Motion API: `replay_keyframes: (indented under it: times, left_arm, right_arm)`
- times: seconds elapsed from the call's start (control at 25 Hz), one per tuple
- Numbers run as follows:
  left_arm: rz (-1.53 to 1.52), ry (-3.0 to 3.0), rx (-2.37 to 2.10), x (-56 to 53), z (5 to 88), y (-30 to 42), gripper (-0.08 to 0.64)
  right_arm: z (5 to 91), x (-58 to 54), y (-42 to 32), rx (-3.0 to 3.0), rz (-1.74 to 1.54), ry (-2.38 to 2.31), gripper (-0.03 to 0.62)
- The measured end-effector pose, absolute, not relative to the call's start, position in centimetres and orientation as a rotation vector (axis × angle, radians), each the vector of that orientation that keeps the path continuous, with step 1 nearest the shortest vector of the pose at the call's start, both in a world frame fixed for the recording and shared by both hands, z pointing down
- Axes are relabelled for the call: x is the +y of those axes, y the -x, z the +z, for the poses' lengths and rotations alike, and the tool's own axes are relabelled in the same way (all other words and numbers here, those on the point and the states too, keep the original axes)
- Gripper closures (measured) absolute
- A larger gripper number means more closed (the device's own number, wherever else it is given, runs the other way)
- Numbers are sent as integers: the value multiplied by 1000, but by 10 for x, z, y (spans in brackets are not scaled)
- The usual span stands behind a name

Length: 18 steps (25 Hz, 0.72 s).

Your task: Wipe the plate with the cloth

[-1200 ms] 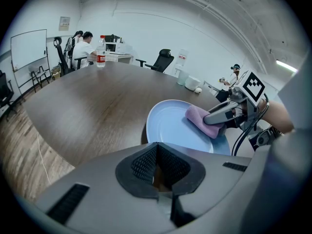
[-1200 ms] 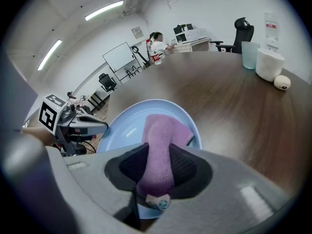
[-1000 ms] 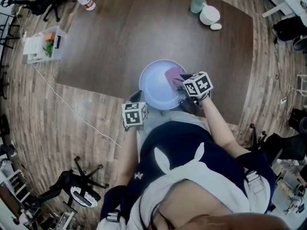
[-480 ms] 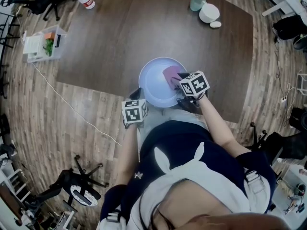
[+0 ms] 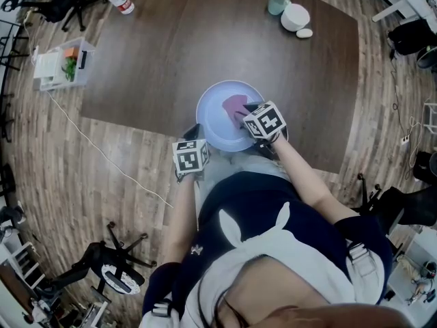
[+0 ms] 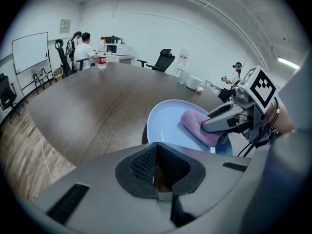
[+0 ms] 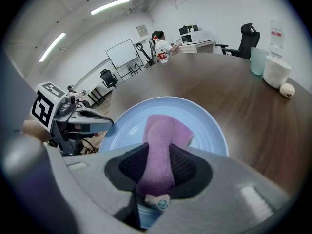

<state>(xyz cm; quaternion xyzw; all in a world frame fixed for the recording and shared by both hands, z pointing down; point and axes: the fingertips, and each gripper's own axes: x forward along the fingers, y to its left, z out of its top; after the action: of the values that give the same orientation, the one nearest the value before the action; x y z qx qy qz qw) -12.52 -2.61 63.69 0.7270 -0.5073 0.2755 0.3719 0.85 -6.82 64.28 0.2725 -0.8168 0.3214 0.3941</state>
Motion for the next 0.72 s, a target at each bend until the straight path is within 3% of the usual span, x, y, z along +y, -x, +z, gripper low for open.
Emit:
replay_keyframes:
  times: [0.72]
  left_arm:
    - [700,-1853,-1313,-27,637,125,554]
  right_arm:
    - [640,-56,39,-2143,718,-624,468]
